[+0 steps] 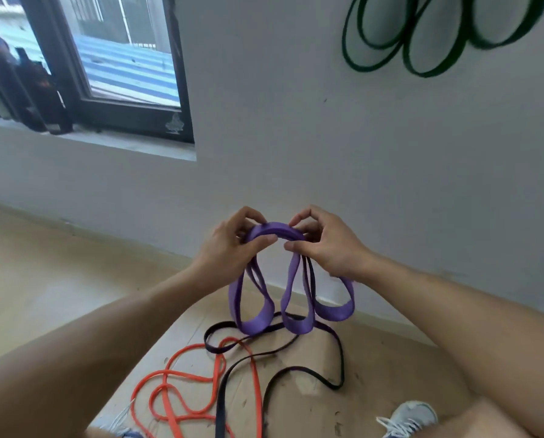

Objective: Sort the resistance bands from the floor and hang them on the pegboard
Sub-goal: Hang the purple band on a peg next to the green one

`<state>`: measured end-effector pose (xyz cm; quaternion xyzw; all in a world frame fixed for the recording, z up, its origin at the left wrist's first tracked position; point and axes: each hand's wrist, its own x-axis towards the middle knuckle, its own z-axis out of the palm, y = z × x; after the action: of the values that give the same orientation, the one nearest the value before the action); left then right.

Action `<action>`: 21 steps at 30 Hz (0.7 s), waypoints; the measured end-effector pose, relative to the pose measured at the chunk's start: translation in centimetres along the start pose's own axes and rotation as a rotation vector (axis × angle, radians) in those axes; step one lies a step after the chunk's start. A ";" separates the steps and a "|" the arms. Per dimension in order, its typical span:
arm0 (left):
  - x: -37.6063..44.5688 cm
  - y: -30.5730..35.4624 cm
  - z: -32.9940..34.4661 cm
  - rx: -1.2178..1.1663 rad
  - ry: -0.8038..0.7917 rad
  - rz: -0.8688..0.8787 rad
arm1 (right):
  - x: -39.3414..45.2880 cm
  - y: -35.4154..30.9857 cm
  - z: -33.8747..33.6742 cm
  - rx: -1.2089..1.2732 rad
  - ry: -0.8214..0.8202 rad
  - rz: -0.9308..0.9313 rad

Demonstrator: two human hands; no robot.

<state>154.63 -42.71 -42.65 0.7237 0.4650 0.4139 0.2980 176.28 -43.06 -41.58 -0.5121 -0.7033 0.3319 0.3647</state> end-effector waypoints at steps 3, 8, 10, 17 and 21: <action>0.6 1.4 0.1 0.030 -0.021 0.029 | -0.3 -0.8 -1.0 -0.056 0.008 -0.008; 1.7 4.5 0.6 -0.038 -0.025 0.076 | -1.5 -2.5 -3.7 0.014 0.130 -0.049; 2.2 5.9 1.0 -0.040 -0.022 0.104 | -1.9 -3.3 -4.8 0.025 0.190 -0.067; 3.7 11.6 1.9 -0.074 0.033 0.158 | -3.1 -6.3 -9.0 0.020 0.400 -0.143; 4.0 15.2 1.7 -0.107 0.039 0.174 | -4.2 -7.9 -11.4 -0.165 0.439 -0.194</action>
<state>163.48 -44.99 -29.75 0.7362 0.3833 0.4763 0.2902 183.05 -48.06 -29.79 -0.5301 -0.6777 0.1175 0.4959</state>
